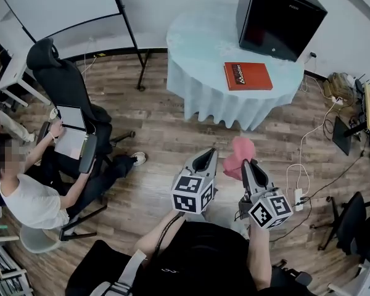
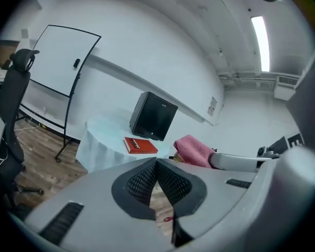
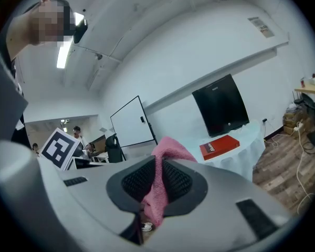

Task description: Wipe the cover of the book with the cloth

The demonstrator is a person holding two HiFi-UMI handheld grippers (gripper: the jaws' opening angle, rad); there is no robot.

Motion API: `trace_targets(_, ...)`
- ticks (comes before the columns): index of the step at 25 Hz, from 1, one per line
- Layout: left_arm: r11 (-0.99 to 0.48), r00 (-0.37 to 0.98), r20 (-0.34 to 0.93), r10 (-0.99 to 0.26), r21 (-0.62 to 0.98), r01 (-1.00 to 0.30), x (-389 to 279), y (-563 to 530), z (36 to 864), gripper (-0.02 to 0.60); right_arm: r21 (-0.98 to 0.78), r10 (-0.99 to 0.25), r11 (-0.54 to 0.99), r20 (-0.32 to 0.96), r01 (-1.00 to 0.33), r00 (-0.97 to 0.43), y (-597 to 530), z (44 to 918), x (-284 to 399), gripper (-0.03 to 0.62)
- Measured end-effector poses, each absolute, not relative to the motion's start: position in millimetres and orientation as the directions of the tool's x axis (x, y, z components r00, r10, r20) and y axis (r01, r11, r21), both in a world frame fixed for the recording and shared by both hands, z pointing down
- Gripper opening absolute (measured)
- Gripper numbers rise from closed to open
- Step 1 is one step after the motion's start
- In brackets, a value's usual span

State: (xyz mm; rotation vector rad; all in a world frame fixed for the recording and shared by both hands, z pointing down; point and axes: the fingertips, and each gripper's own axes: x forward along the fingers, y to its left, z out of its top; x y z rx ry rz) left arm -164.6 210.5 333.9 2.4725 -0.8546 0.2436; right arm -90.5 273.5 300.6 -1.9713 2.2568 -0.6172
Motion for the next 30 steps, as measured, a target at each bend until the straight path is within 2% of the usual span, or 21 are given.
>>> trace_targets(7,-0.688,0.802,0.328,-0.500,0.413,-0.597,-133.2,184.7,341.4,0.014,-0.309,-0.973,0.078,0.185,-0.948,-0.140,235.4,295.0,-55.5,0.040)
trace_targets(15,-0.640,0.754,0.348,-0.557,0.400,-0.657,-96.6,123.6,354.5,0.014,-0.308,-0.951,0.139,0.222,-0.941,-0.213,171.3,313.8,-17.2,0.040)
trace_targets(23,-0.565,0.718,0.465,-0.518,0.444,-0.695,-22.5,77.3,404.1,0.014,-0.342,-0.918,0.099,0.332,-0.934,-0.219,129.5,360.4,68.2,0.040)
trace_targets(30,-0.512,0.710,0.438,-0.551,0.495,-0.702,42.5,35.6,392.1,0.014,-0.352,-0.896,0.147,0.348,-0.924,-0.275,81.3,364.0,135.4,0.040)
